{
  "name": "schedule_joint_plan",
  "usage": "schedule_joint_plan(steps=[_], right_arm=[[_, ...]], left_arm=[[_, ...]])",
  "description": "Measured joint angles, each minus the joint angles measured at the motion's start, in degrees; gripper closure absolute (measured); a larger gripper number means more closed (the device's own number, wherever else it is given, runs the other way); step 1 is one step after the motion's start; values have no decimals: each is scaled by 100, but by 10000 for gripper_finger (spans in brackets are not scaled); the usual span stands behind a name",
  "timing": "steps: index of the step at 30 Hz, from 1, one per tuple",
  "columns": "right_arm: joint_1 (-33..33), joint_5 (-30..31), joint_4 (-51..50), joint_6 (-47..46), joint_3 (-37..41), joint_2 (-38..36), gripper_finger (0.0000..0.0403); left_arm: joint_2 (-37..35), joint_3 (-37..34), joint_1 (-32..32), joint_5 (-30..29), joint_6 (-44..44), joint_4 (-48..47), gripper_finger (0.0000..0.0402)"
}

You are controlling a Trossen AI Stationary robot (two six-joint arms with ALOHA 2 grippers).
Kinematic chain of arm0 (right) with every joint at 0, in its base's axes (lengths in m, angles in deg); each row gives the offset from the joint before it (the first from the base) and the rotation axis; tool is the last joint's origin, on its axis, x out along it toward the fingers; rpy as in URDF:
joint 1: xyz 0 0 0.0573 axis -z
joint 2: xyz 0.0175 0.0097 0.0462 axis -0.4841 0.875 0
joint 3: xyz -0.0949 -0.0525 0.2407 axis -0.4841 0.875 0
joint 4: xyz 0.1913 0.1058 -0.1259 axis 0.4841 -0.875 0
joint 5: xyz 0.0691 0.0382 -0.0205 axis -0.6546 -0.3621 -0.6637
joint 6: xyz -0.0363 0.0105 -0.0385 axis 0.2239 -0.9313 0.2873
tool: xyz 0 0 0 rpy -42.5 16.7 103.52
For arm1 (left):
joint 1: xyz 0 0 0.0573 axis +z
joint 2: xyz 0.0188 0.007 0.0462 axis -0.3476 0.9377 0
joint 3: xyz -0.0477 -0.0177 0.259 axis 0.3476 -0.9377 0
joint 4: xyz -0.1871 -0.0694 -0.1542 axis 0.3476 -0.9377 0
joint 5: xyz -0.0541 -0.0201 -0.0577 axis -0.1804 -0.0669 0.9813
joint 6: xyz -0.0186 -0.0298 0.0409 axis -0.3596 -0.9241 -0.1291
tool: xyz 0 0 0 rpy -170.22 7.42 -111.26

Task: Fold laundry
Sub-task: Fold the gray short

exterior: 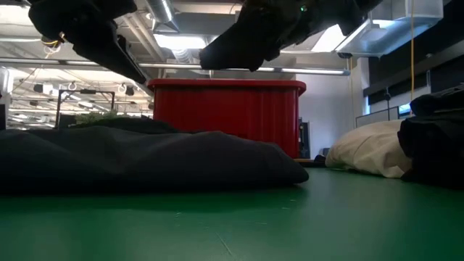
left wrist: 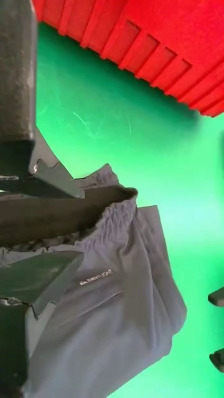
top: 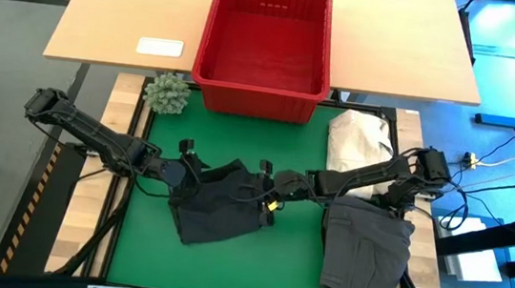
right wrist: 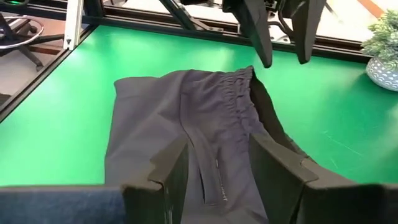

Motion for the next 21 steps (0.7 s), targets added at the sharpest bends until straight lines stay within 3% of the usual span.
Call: schedule_joint_plan(steps=[21], right_arm=[[17,113,-3,-369,0,2,237]], left_arm=[[0,0,-3,161,39,-20,263]])
